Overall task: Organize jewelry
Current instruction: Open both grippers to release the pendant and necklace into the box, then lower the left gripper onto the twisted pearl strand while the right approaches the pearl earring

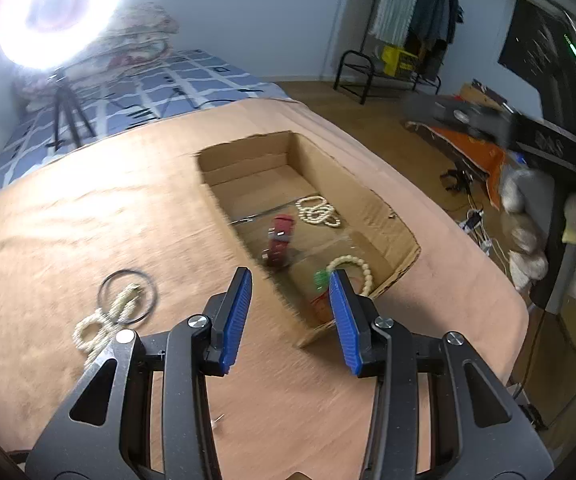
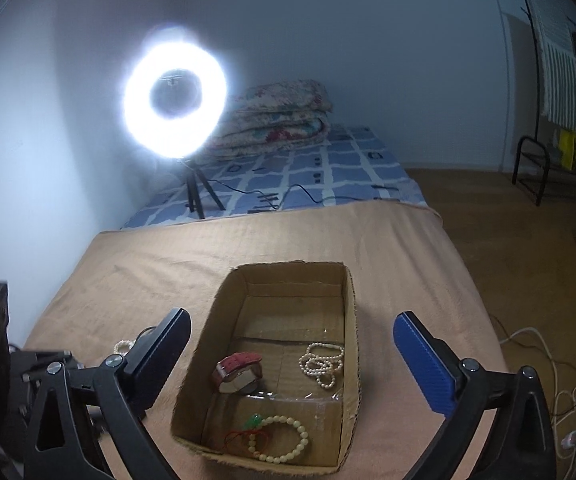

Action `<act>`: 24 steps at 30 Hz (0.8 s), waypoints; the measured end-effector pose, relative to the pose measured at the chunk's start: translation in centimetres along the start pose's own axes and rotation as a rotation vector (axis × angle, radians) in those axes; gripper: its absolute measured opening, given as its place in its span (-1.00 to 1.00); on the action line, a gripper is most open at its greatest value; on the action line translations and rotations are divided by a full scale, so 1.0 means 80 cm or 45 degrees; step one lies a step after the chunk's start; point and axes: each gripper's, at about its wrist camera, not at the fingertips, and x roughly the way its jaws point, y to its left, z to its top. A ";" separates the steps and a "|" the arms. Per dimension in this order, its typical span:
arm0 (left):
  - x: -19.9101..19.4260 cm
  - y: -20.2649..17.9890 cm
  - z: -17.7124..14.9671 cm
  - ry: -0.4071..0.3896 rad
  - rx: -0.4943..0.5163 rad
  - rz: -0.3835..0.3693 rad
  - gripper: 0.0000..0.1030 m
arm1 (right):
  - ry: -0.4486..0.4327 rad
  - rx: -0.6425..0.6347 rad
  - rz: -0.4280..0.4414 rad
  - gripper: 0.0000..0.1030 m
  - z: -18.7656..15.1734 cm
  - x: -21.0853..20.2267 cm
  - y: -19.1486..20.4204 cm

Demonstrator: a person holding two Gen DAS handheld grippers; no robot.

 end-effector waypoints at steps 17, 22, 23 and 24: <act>-0.081 0.168 -0.066 -0.023 -0.215 0.206 -0.20 | -0.009 -0.247 0.209 0.84 -0.057 -0.048 0.120; -0.083 0.209 -0.088 -0.004 -0.301 0.213 -0.20 | 0.093 -0.274 0.326 0.57 -0.085 -0.035 0.153; -0.081 0.216 -0.090 0.004 -0.321 0.201 -0.21 | 0.119 -0.269 0.349 0.51 -0.091 -0.029 0.158; -0.077 0.224 -0.095 0.020 -0.346 0.184 -0.21 | 0.141 -0.268 0.364 0.48 -0.098 -0.025 0.163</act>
